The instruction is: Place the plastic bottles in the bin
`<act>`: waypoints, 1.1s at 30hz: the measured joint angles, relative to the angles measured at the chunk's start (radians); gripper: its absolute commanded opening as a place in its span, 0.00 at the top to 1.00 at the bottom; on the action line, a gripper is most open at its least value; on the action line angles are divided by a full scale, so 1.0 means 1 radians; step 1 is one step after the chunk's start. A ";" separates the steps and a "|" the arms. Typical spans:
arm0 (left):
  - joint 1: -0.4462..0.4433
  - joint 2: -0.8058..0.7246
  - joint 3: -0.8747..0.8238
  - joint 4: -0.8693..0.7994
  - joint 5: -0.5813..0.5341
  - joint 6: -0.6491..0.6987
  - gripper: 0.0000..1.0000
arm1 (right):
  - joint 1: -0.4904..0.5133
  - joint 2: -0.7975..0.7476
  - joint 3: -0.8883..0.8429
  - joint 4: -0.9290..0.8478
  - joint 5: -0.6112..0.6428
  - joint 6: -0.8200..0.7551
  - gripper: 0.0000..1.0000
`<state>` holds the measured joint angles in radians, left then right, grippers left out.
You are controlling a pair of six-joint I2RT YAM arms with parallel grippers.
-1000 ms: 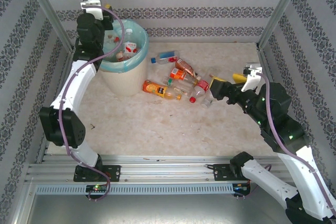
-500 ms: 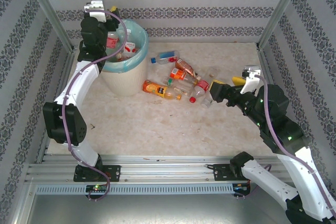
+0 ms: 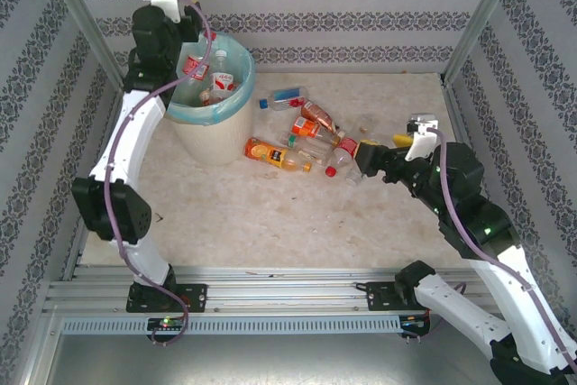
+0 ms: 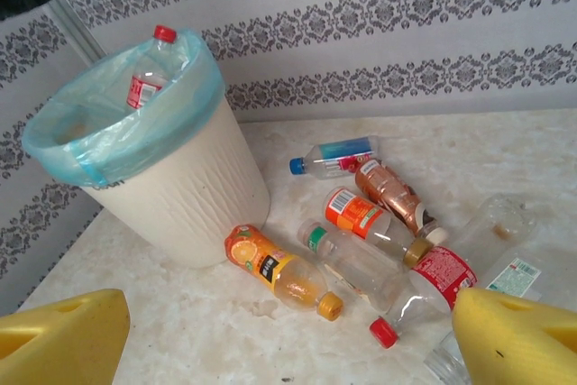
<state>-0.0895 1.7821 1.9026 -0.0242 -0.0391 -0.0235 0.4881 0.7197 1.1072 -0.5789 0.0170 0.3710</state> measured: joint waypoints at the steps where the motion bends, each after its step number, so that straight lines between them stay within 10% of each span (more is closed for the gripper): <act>1: 0.000 0.040 0.062 -0.055 0.013 -0.008 0.45 | 0.000 0.010 0.000 0.003 -0.006 0.000 0.08; 14: -0.002 0.422 0.447 -0.558 0.078 -0.059 0.47 | 0.000 0.071 0.000 0.006 -0.037 0.000 0.09; 33: 0.000 0.028 -0.151 -0.215 0.061 -0.043 0.50 | 0.000 0.132 0.004 0.019 -0.064 0.001 0.10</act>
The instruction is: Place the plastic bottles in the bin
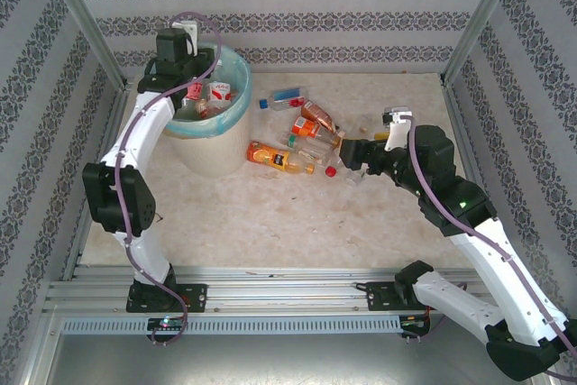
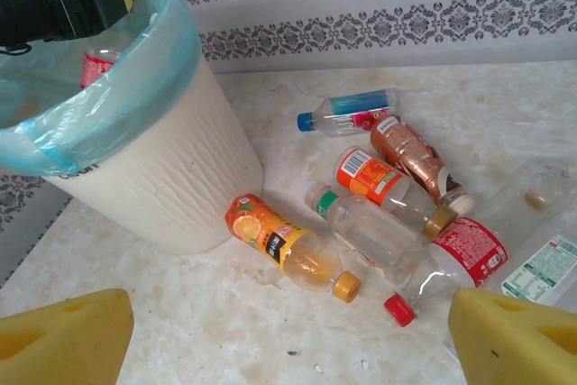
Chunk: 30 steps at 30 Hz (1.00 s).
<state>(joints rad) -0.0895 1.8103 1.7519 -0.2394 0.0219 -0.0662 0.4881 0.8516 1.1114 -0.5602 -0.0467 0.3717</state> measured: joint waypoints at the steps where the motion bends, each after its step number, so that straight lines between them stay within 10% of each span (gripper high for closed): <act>1: 0.000 -0.006 -0.002 0.010 -0.001 0.000 0.51 | 0.000 0.001 0.000 0.004 -0.003 0.002 0.10; 30: 0.000 -0.100 -0.191 0.058 -0.035 -0.077 0.69 | 0.000 -0.084 -0.047 0.011 -0.022 0.031 0.12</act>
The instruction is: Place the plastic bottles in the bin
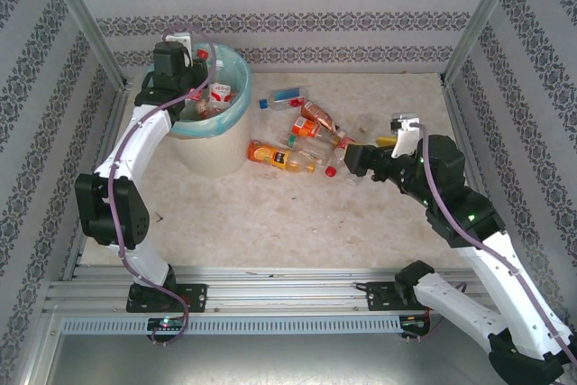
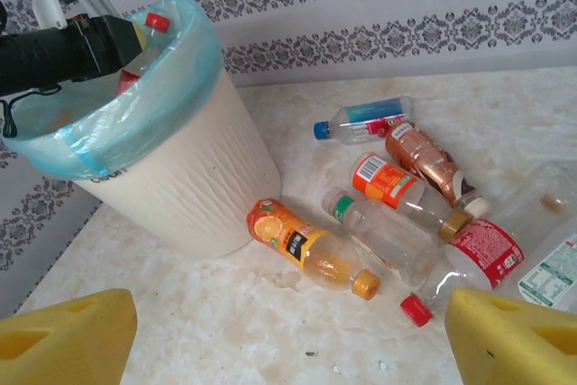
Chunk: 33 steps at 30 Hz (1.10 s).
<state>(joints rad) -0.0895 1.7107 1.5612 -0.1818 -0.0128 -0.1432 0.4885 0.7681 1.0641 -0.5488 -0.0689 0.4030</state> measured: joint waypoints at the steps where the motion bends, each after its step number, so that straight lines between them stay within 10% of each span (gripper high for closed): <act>1: 0.000 0.000 -0.005 0.009 -0.003 -0.002 0.69 | 0.000 -0.002 -0.008 0.000 0.000 0.005 0.12; 18: 0.038 -0.098 -0.177 0.097 0.010 -0.082 0.71 | 0.000 0.003 -0.033 0.000 0.000 0.019 0.12; 33: 0.045 -0.100 0.009 -0.098 0.051 -0.079 0.50 | 0.000 0.079 -0.008 -0.043 0.017 0.021 0.10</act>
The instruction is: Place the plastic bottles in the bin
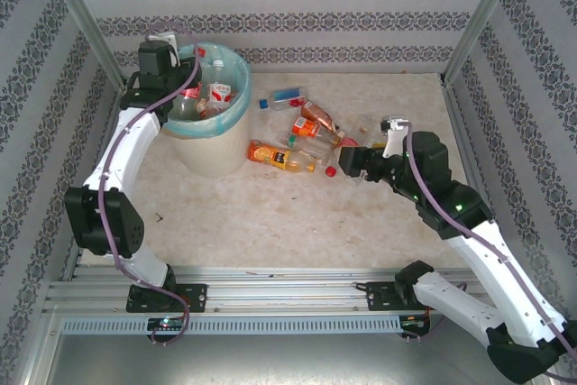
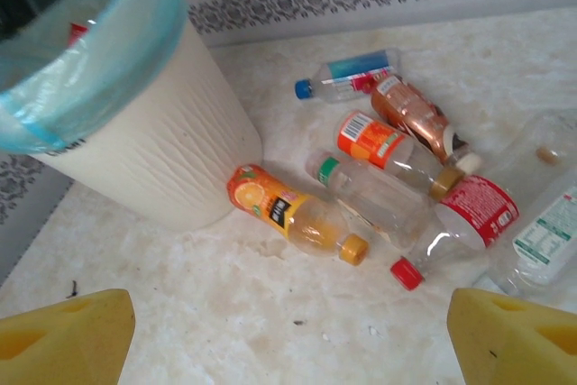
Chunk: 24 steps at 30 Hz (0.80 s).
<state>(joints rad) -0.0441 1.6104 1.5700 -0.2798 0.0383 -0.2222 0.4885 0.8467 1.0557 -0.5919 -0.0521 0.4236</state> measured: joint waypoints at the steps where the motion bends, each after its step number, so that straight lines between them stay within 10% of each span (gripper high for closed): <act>1: -0.001 -0.023 0.000 0.000 0.000 0.000 0.50 | 0.000 0.019 0.006 -0.010 0.011 0.000 0.10; 24: -0.569 -0.653 -0.789 0.373 0.147 0.537 0.28 | -0.051 0.566 -0.041 0.079 0.089 0.073 0.28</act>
<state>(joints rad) -0.6132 0.9577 0.7811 0.0937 0.1852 0.3145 0.4374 1.4132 1.0149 -0.5129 0.0372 0.4969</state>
